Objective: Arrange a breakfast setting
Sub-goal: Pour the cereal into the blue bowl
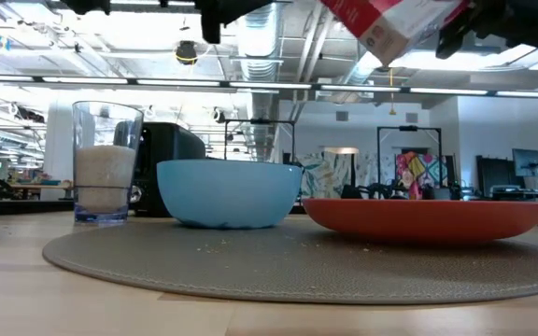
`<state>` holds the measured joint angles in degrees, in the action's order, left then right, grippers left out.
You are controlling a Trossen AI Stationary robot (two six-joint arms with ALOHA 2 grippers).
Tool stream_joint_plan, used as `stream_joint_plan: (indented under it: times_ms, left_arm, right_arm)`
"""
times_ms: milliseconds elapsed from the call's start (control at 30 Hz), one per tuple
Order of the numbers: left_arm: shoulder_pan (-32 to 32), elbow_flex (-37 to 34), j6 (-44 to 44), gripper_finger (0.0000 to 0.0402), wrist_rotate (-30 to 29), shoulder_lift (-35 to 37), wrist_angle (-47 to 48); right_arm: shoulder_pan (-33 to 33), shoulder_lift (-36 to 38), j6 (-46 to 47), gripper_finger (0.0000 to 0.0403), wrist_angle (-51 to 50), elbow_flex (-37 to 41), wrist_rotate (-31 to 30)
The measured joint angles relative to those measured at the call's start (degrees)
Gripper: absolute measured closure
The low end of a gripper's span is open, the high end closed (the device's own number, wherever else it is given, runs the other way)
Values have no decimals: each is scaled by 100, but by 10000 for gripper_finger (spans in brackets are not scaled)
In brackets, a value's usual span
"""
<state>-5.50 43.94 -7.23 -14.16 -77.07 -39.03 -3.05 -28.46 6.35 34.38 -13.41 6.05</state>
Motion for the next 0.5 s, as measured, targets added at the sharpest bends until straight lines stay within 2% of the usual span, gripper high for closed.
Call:
stream_joint_plan:
  times_ms: [200, 300, 400, 500]
  left_arm:
    - [30, 438, -80, 127, -21, -605, -230]
    - [24, 762, -258, 95, -261, -792, -97]
    - [-3, 932, -142, 79, -15, -917, 90]
    - [-57, 988, 80, 76, 320, -998, -101]
  right_arm:
    - [0, -324, -65, 195, 189, 0, -6]
    - [0, -393, -70, 195, 323, -2, -8]
    - [4, -412, -79, 195, 320, -6, 46]
    - [7, -415, -85, 195, 377, -4, 158]
